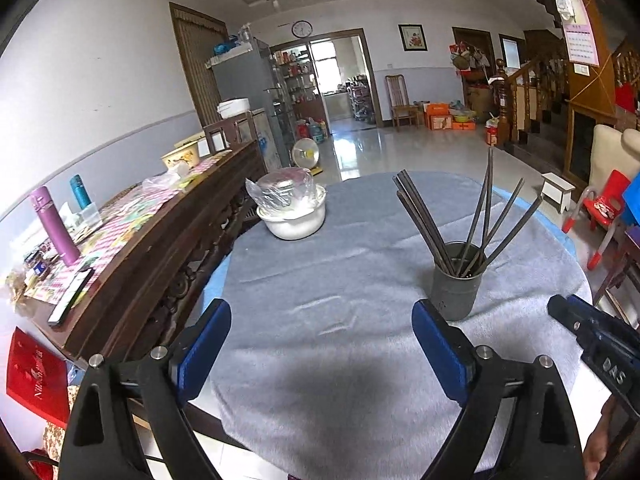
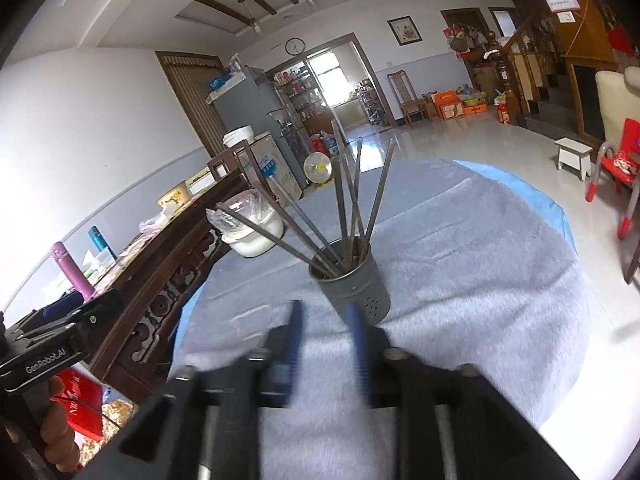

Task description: Organize utensils

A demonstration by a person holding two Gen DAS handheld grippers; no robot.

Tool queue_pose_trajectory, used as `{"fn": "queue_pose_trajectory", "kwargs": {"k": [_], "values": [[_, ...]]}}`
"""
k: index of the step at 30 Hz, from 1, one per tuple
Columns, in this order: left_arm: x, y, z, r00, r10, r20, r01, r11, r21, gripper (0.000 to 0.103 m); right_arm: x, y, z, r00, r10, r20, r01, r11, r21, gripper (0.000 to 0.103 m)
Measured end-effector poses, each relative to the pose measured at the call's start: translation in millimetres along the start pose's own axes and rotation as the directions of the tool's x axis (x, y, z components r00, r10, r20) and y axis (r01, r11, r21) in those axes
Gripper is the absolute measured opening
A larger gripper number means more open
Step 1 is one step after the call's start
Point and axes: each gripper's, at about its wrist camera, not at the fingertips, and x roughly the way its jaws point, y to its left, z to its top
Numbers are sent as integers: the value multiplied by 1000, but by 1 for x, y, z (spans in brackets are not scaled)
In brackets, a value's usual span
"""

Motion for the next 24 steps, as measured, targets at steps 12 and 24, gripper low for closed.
{"fn": "queue_pose_trajectory", "kwargs": {"k": [12,24], "values": [[-40,16,-5,997,54,53,-53,998,-19,93,-50,22,-11,994,-65,90,70,996,-58,70],[-46,40,-15,991,116,60,-114,993,-34,96,-71,46,-23,991,-89,96,99,990,-101,70]]}}
